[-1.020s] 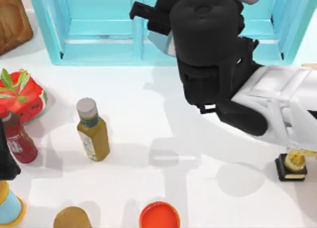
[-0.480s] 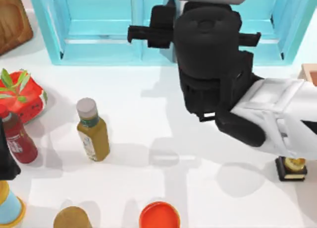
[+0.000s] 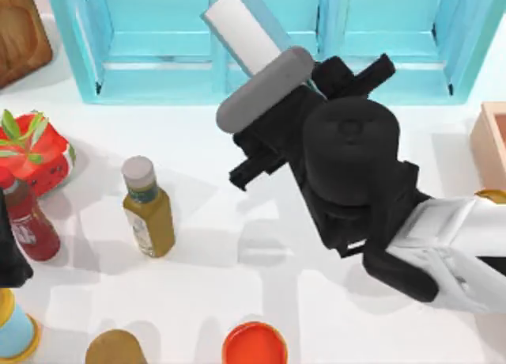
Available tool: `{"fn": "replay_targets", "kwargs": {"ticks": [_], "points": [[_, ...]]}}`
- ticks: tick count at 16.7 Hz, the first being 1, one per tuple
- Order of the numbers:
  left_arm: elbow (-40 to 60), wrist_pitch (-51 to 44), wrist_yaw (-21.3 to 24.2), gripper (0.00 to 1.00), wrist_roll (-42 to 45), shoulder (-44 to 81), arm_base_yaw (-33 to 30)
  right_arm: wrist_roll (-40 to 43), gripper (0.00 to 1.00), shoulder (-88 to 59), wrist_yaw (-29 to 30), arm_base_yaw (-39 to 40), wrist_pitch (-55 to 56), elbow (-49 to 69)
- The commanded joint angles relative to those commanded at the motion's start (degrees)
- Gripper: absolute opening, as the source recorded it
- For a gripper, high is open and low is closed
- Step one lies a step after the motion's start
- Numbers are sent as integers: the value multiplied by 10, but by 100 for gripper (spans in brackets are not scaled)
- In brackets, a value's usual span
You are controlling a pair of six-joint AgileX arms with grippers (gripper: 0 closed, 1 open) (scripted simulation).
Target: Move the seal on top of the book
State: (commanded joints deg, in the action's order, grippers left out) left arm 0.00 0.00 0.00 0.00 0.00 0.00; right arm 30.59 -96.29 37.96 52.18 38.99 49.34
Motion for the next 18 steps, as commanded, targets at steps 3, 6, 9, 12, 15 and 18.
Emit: {"fn": "replay_targets", "kwargs": {"ticks": [3,6,9,12,15,18], "points": [[0,0,0,100,0,0,0,188,0,0,-32,-8,43,-68],[0,0,0,100,0,0,0,331,0,2,-54,-26,73,-133],[0,0,0,100,0,0,0,421,0,6,-64,-46,90,-181],[0,0,0,100,0,0,0,455,0,10,-67,-58,96,-201],[0,0,0,100,0,0,0,455,0,10,-67,-58,96,-201],[0,0,0,100,0,0,0,452,0,10,-65,-54,94,-204]]}}
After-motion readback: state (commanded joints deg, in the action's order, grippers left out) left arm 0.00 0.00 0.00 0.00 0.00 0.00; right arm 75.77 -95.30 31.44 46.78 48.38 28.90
